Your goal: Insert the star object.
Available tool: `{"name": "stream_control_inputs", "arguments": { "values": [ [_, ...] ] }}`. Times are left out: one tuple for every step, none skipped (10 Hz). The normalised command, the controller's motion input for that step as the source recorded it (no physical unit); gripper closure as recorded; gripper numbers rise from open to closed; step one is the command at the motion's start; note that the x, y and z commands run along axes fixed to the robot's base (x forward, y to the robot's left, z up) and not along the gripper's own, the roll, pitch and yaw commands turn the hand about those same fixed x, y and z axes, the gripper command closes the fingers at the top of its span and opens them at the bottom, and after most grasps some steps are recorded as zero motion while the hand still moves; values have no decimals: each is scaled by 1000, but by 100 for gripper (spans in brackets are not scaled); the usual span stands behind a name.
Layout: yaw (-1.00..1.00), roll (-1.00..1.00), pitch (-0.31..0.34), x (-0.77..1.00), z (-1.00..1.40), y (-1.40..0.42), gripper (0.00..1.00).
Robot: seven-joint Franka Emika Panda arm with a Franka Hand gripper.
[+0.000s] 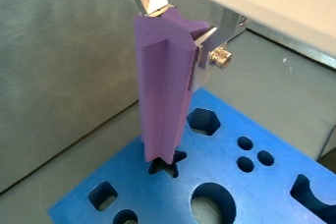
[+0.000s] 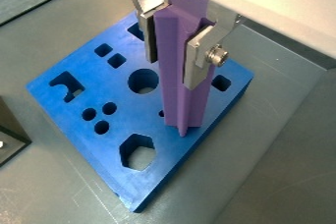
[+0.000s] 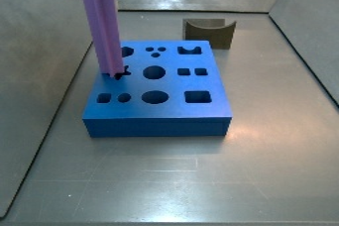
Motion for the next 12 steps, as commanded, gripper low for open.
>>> {"name": "stream_control_inputs", "arguments": {
  "values": [
    [-220, 0, 0, 154, -160, -26, 100],
    [-177, -10, -9, 246, -160, -40, 100],
    [-126, -4, -4, 297, -157, -57, 100],
    [-77, -11, -3, 340, -134, -60, 100],
    [-49, -1, -4, 337, -166, -66, 100],
    [-11, 0, -7, 260, -320, 0, 100],
    [-6, 96, -9, 109, -514, -11, 100],
    [-26, 166, -59, 0, -826, -57, 100],
    [-66, 210, -57, 0, -937, -89, 100],
    [-77, 216, -29, -20, -946, -80, 100],
    [-89, 214, -40, 0, -940, -106, 100],
    [-46, 166, -44, 43, -860, -71, 100]
  ]
}}
